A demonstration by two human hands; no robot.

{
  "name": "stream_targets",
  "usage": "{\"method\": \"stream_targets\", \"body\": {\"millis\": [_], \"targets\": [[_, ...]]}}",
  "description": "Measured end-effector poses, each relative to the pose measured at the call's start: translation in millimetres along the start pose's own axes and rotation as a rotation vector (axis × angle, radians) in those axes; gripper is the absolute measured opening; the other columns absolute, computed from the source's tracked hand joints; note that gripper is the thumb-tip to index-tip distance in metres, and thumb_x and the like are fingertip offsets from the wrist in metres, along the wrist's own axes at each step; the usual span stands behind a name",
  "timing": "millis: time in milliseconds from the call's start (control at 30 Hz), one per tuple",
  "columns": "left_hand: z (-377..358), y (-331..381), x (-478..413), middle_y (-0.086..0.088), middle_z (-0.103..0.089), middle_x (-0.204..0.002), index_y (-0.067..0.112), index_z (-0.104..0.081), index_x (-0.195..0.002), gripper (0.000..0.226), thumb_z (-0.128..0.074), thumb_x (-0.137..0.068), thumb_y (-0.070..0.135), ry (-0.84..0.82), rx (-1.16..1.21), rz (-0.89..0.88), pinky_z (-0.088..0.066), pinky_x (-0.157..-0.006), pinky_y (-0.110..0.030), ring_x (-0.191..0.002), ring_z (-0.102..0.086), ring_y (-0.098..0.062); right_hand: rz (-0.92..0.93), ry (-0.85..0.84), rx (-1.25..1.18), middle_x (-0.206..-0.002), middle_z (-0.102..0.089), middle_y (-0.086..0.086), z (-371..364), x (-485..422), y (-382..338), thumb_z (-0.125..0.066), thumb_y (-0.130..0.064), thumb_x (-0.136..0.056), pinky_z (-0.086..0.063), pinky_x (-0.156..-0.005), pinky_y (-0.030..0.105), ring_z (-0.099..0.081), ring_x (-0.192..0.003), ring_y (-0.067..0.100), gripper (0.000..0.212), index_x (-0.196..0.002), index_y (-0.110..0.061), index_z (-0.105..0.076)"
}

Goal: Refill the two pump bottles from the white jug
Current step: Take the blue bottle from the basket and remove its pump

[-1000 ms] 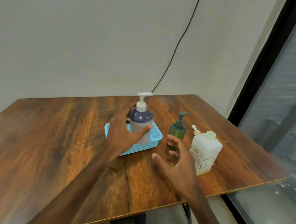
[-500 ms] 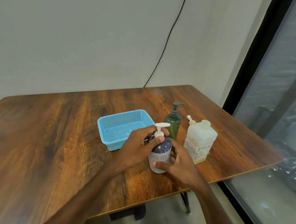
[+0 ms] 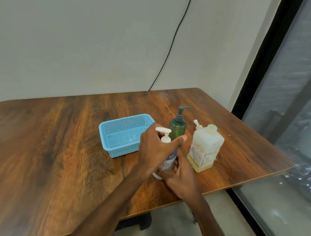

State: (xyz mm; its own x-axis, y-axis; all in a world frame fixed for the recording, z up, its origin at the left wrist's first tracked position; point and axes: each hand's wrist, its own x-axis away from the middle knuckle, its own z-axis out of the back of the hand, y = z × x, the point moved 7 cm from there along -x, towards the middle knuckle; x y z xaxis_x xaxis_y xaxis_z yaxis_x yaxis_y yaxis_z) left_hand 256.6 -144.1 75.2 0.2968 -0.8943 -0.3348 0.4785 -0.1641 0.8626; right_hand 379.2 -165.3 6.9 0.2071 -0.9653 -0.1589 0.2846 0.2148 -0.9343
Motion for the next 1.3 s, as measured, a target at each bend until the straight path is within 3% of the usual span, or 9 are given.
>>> {"method": "stream_targets", "body": {"millis": [267, 367, 467, 533, 633, 767, 933, 1200, 1300], "targets": [[-13, -3, 20, 0.014, -0.074, -0.093, 0.032, -0.072, -0.097, 0.011, -0.070, -0.096, 0.043, -0.173, 0.056, -0.049, -0.048, -0.079, -0.022, -0.092, -0.067, 0.002, 0.062, 0.014, 0.026, -0.118, -0.060, -0.031, 5, -2, -1, -0.084, -0.009, -0.078, -0.049, -0.084, 0.006, -0.058, -0.107, -0.019, 0.067, -0.124, -0.043, -0.049], [5, -14, 55, 0.021, -0.062, -0.132, 0.034, -0.059, -0.136, 0.041, -0.068, -0.097, 0.045, -0.184, 0.075, -0.120, -0.045, -0.103, -0.014, -0.126, -0.055, 0.005, 0.092, 0.063, 0.017, -0.120, -0.061, -0.030, 7, -3, -2, -0.080, -0.024, -0.085, -0.049, -0.089, 0.007, -0.058, -0.109, -0.016, 0.055, -0.129, -0.039, -0.051], [41, -13, 73, 0.020, -0.059, -0.142, 0.036, -0.071, -0.119, 0.032, -0.068, -0.092, 0.052, 0.011, 0.023, -0.259, -0.039, -0.113, -0.024, -0.140, -0.048, -0.006, 0.058, 0.057, 0.008, -0.127, -0.060, -0.029, 5, -6, 4, -0.084, -0.043, -0.078, -0.050, -0.095, 0.012, -0.057, -0.116, -0.013, 0.069, -0.137, -0.037, -0.050], [57, -11, 71, 0.026, -0.061, -0.133, 0.043, -0.069, -0.103, 0.017, -0.073, -0.088, 0.050, 0.101, 0.038, -0.242, -0.043, -0.108, -0.030, -0.136, -0.051, -0.009, 0.039, 0.040, 0.011, -0.134, -0.060, -0.024, 4, -9, 10, -0.087, -0.047, -0.072, -0.052, -0.101, 0.025, -0.058, -0.122, -0.004, 0.082, -0.142, -0.037, -0.047], [53, -13, 46, 0.034, -0.058, -0.127, 0.048, -0.059, -0.116, 0.038, -0.080, -0.085, 0.051, 0.028, 0.063, -0.112, -0.052, -0.102, -0.034, -0.125, -0.054, 0.001, 0.027, 0.023, 0.023, -0.138, -0.058, -0.021, 2, -9, 11, -0.088, -0.043, -0.072, -0.052, -0.105, 0.032, -0.057, -0.126, 0.002, 0.086, -0.145, -0.037, -0.043], [30, -3, 14, 0.023, -0.072, -0.111, 0.036, -0.070, -0.113, 0.034, -0.085, -0.083, 0.040, -0.129, 0.049, -0.126, -0.057, -0.095, -0.041, -0.107, -0.067, 0.000, 0.015, 0.024, 0.016, -0.133, -0.058, -0.025, 2, -8, 11, -0.089, -0.035, -0.074, -0.051, -0.102, 0.025, -0.058, -0.121, -0.002, 0.082, -0.143, -0.037, -0.044], [40, 14, 1, 0.019, -0.077, -0.097, 0.036, -0.076, -0.100, 0.027, -0.090, -0.077, 0.041, -0.024, 0.137, -0.106, -0.061, -0.089, -0.043, -0.096, -0.073, -0.003, 0.033, 0.038, 0.007, -0.127, -0.060, -0.029, 5, -8, 11, -0.090, -0.027, -0.071, -0.049, -0.097, 0.015, -0.057, -0.116, -0.012, 0.080, -0.138, -0.039, -0.047], [70, 66, -7, 0.013, -0.078, -0.104, 0.024, -0.075, -0.114, 0.037, -0.087, -0.081, 0.037, 0.082, 0.283, -0.214, -0.056, -0.082, -0.015, -0.096, -0.073, -0.005, 0.034, 0.042, -0.008, -0.133, -0.060, -0.024, 3, -8, 13, -0.090, -0.026, -0.071, -0.050, -0.101, 0.020, -0.055, -0.124, -0.006, 0.084, -0.140, -0.040, -0.045], [53, 53, -8, 0.018, -0.076, -0.091, 0.034, -0.074, -0.102, 0.031, -0.091, -0.076, 0.038, -0.092, 0.079, -0.184, -0.052, -0.076, -0.013, -0.089, -0.071, 0.002, 0.032, 0.046, -0.015, -0.131, -0.059, -0.026, 2, -7, 13, -0.090, -0.028, -0.071, -0.049, -0.098, 0.014, -0.055, -0.122, -0.009, 0.082, -0.139, -0.040, -0.045]]}}
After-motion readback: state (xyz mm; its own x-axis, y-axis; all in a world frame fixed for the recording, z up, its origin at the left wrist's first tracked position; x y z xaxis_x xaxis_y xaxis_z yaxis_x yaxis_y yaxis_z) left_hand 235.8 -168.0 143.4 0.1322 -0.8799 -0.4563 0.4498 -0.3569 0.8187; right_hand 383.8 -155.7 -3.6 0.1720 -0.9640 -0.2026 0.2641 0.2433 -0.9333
